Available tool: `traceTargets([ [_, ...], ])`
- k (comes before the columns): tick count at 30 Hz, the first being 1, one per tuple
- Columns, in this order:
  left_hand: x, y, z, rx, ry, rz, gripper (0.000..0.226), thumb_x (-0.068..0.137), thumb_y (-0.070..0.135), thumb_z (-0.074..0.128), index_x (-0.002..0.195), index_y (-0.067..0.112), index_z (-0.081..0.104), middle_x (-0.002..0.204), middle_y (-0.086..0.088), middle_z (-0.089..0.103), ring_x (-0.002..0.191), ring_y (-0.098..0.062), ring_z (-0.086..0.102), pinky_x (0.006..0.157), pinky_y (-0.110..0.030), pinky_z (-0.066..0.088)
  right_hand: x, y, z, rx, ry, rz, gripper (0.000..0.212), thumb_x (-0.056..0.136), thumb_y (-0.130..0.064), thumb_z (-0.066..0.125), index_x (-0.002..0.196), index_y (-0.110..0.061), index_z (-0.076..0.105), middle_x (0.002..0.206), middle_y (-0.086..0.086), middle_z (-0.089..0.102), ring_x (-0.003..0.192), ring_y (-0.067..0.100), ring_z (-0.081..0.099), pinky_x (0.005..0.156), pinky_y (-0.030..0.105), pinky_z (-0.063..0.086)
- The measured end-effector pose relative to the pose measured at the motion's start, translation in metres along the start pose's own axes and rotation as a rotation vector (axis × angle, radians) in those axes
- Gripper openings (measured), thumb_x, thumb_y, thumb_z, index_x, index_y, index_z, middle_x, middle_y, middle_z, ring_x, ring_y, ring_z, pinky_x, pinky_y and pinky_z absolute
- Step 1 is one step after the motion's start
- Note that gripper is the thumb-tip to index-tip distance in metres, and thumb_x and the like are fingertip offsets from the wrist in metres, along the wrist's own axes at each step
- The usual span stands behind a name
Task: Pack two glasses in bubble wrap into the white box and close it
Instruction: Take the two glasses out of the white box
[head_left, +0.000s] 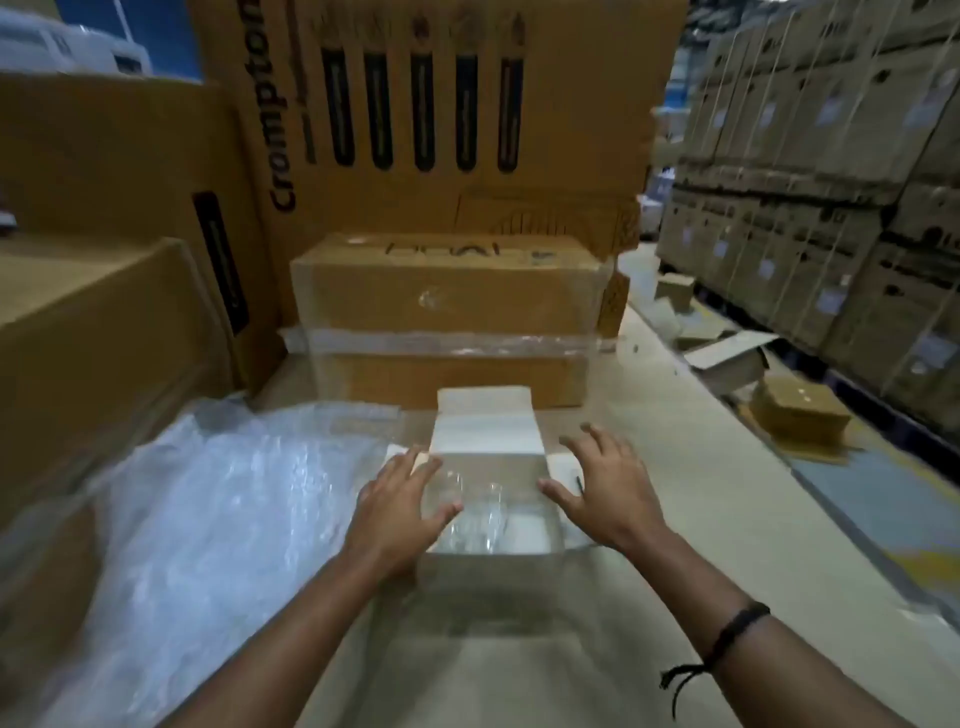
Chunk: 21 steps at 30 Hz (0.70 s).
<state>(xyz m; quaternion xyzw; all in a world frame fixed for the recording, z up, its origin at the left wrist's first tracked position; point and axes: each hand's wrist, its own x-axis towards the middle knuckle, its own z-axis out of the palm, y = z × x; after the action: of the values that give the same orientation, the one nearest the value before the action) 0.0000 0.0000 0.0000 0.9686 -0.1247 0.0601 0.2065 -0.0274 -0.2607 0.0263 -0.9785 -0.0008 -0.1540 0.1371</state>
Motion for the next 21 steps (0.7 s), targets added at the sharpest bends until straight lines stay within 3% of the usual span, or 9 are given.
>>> traceTargets([
  [4,-0.011,-0.010,0.029,0.057,-0.104,-0.043,0.066,0.092,0.064,0.039,0.148,0.031,0.031,0.161,-0.002,0.013,0.149,-0.017,0.003,0.119,-0.045,0.008,-0.018,0.014,0.037,0.085,-0.269,0.154,0.079,0.082,-0.070,0.053,0.148,-0.031,0.035,0.160,0.004,0.020,0.144,0.027,0.022,0.112,0.043,0.030],
  [8,-0.013,-0.012,0.037,0.013,-0.100,-0.039,0.059,0.096,0.058,0.037,0.146,0.027,0.037,0.162,-0.003,0.010,0.149,-0.016,0.002,0.119,-0.042,0.008,-0.022,0.014,0.054,0.273,-0.284,0.221,0.078,0.084,-0.056,0.061,0.150,-0.030,0.030,0.161,0.000,0.014,0.144,0.025,0.024,0.110,0.040,0.032],
  [12,-0.022,-0.014,0.039,-0.012,-0.083,-0.026,0.056,0.094,0.057,0.040,0.142,0.027,0.045,0.161,-0.003,0.014,0.148,-0.016,0.006,0.118,-0.040,0.011,-0.030,0.020,0.060,0.277,-0.294,0.221,0.077,0.085,-0.054,0.061,0.151,-0.032,0.027,0.162,-0.002,0.013,0.143,0.024,0.027,0.110,0.039,0.034],
  [15,-0.016,-0.010,0.032,0.051,-0.048,-0.037,0.055,0.091,0.055,0.050,0.139,0.029,0.047,0.156,-0.003,0.028,0.145,-0.018,0.018,0.114,-0.039,0.020,-0.025,0.020,0.053,0.157,-0.304,0.193,0.080,0.080,-0.062,0.062,0.148,-0.032,0.032,0.159,0.003,0.021,0.141,0.027,0.028,0.111,0.040,0.031],
  [17,-0.007,-0.004,0.023,0.163,-0.001,-0.053,0.057,0.087,0.059,0.052,0.137,0.030,0.049,0.142,-0.001,0.042,0.133,-0.020,0.031,0.106,-0.039,0.026,-0.016,0.015,0.045,-0.021,-0.242,0.125,0.081,0.076,-0.070,0.060,0.144,-0.032,0.039,0.153,0.007,0.032,0.139,0.027,0.028,0.109,0.041,0.030],
  [21,0.016,0.009,0.012,0.422,-0.015,-0.057,0.063,0.082,0.070,0.049,0.132,0.031,0.052,0.126,-0.005,0.051,0.116,-0.026,0.040,0.094,-0.041,0.030,0.007,-0.013,0.031,-0.252,-0.140,-0.018,0.080,0.075,-0.078,0.053,0.140,-0.033,0.043,0.138,0.005,0.047,0.128,0.026,0.037,0.101,0.039,0.034],
])
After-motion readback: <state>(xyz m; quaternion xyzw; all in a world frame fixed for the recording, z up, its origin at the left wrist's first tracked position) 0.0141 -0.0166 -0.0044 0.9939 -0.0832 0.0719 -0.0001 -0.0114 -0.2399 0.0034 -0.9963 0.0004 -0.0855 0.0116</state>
